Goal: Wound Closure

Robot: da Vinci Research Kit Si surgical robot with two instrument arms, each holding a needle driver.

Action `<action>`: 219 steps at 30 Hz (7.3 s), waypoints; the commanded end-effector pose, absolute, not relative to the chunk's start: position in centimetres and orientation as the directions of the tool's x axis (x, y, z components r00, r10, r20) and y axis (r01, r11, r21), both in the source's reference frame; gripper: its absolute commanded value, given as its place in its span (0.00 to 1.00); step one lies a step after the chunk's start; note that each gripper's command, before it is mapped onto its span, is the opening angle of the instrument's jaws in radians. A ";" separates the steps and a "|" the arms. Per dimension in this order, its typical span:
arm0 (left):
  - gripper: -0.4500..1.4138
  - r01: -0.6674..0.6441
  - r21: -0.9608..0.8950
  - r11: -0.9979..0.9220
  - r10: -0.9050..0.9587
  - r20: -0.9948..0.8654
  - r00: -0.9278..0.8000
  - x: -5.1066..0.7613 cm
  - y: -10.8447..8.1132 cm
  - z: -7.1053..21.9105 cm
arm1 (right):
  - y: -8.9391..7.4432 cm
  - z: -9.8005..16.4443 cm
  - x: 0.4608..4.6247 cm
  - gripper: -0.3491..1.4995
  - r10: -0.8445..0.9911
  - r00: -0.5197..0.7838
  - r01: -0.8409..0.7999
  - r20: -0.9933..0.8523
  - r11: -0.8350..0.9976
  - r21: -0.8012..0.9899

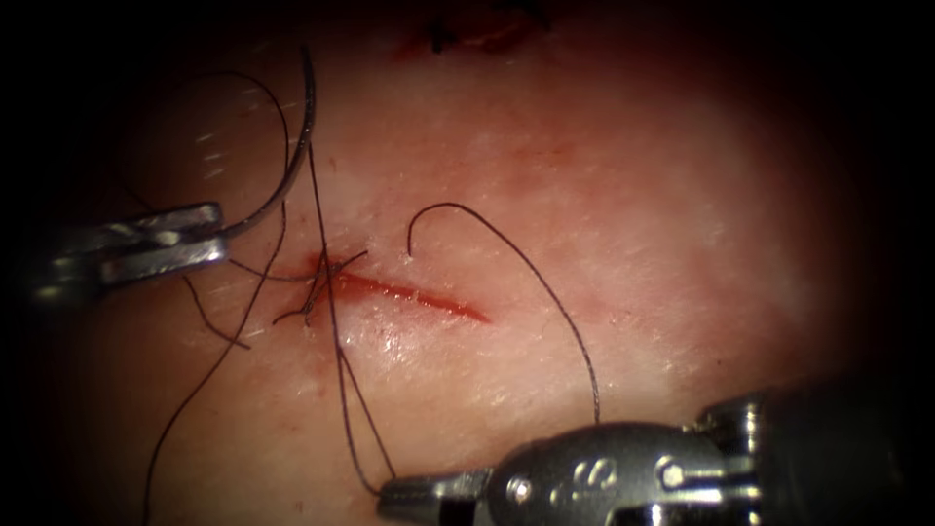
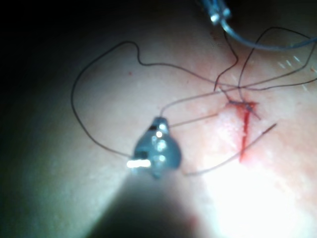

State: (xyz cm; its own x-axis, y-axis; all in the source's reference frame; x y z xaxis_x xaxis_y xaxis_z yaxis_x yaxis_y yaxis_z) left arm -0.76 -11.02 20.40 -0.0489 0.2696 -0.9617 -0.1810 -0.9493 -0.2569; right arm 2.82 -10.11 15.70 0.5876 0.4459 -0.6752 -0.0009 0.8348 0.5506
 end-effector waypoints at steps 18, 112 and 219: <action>0.00 -0.202 -0.247 -0.948 0.264 -0.963 -0.061 -0.56 -11.3 20.5 | -10.0 15.4 2.84 0.84 0.466 0.534 -0.075 -0.705 0.857 0.510; 0.00 -0.168 -0.261 -0.950 0.271 -0.962 -0.039 -0.62 -11.4 20.3 | -9.3 15.3 2.87 0.84 0.288 0.635 -0.245 -0.717 0.955 0.166; 0.00 -0.177 -0.253 -0.951 0.265 -0.963 -0.047 -0.53 -11.5 20.3 | -8.9 14.7 0.95 0.93 0.472 0.577 -0.493 -0.666 0.852 0.176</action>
